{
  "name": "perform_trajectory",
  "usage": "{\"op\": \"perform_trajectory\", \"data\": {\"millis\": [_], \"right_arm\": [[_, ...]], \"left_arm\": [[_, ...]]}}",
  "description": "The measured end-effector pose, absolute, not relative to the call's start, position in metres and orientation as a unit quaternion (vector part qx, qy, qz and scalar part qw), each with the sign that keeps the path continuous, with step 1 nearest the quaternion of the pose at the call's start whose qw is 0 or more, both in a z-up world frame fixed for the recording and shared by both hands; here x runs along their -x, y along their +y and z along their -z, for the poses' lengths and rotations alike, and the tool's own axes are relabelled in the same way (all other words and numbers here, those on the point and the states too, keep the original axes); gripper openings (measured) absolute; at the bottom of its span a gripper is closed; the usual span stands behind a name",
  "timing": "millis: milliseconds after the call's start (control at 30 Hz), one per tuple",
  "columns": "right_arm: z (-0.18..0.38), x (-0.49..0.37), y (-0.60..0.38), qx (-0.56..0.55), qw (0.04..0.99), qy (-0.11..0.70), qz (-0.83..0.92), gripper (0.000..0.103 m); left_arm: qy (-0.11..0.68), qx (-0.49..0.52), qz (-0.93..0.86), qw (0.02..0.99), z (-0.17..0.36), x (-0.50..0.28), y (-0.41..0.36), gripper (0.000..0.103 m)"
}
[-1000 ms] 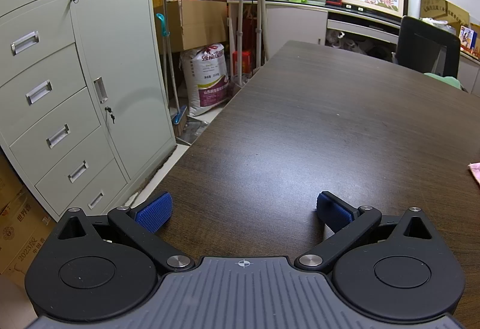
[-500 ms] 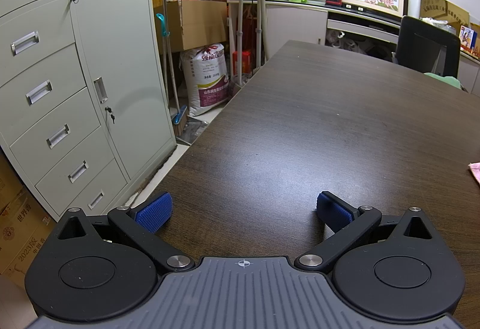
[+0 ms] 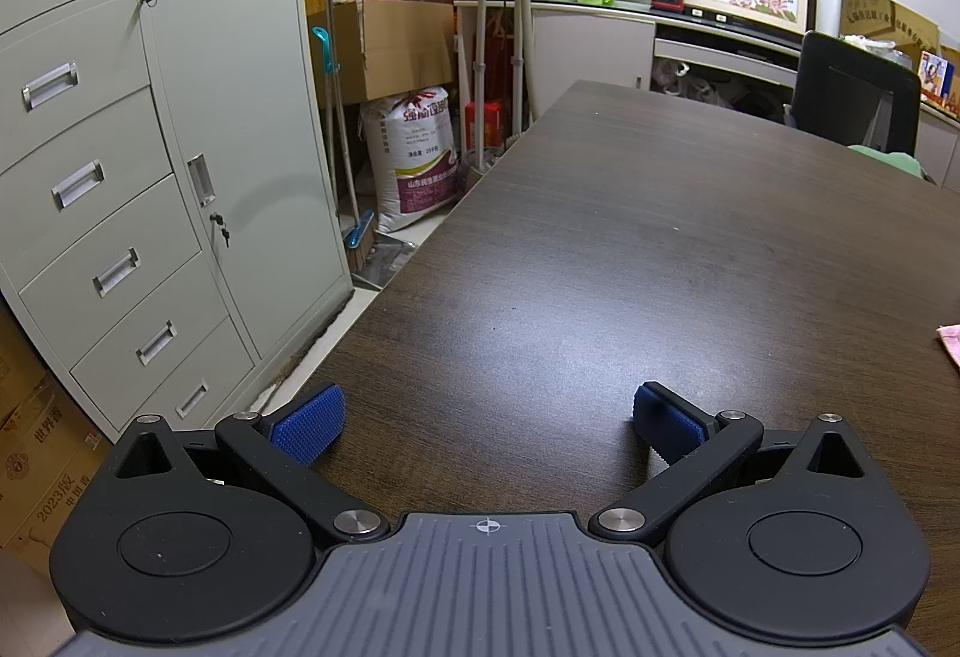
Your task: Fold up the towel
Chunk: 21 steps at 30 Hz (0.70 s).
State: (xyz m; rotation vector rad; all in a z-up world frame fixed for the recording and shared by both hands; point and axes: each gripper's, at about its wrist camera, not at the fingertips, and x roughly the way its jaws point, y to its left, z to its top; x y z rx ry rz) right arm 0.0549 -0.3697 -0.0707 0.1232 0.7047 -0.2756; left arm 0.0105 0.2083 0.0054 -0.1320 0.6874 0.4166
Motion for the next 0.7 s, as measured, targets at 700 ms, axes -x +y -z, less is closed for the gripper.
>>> {"op": "perform_trajectory", "data": {"millis": [700], "right_arm": [[0.0695,-0.0558,-0.3683,-0.062,0.926,0.344,0.140,0.103]], "left_arm": [[0.334,0.065,-0.202,0.918,-0.0055,-0.0102,0.2083,0.103]]}}
